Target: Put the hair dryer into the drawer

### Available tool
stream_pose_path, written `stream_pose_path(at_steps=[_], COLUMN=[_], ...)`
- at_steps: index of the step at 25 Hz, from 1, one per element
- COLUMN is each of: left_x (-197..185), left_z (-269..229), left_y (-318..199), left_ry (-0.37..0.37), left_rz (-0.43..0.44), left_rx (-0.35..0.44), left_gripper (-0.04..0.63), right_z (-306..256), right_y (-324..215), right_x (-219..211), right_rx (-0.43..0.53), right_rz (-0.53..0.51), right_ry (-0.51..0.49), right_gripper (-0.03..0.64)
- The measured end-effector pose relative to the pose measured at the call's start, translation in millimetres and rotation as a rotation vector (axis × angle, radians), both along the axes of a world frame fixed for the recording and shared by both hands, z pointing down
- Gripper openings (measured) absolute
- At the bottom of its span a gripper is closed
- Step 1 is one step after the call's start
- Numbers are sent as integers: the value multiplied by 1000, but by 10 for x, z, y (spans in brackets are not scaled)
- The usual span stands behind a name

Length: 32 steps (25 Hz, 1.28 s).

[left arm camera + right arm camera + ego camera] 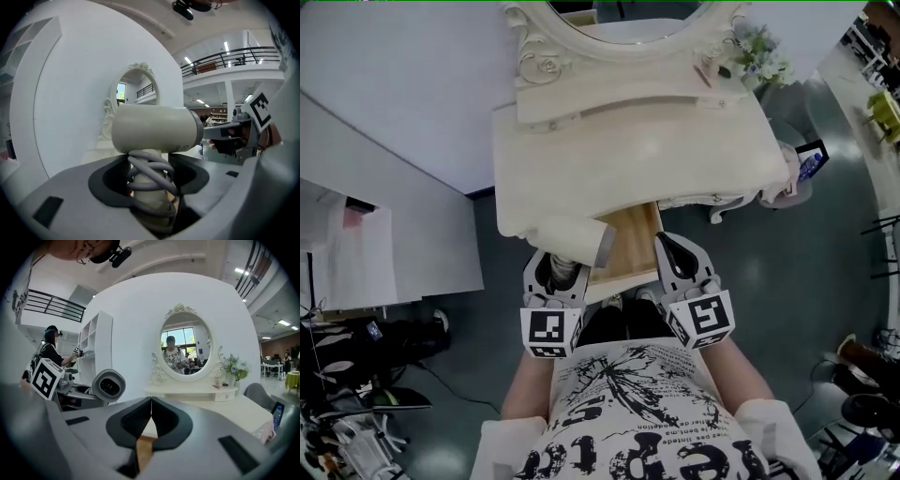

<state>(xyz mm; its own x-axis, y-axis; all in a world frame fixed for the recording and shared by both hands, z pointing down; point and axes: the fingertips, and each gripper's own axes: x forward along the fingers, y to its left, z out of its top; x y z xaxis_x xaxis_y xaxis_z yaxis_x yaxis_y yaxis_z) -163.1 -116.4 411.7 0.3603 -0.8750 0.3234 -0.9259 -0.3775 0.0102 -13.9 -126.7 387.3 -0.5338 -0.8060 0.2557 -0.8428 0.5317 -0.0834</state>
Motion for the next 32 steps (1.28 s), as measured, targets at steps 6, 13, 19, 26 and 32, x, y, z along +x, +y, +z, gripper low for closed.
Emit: stream_pose_path(at_steps=[6,13,19,26,32], left_x=[232,599,964,1179,1301], left_z=[676,1606,2366,2960,3349], left_y=[-198,-449,-453,-429,-305], left_ry=[-65,-197,-355,-447,-530], left_rz=[107,262,442,622,787], left_rx=[-123,-250,-387,-579,-704], left_gripper=[264,264,264,264,264], right_z=[335,684,958,1197,1353], right_y=[-183,-371,-636,-826,-866], right_x=[53,174,360,489,527], right_rx=[-79,-102,-111,-152,-187], right_rz=[-35,-106,-95,-81,-87], right_ry=[6,-19,-41,-47,-41], right_gripper=[17,17,17,17,17])
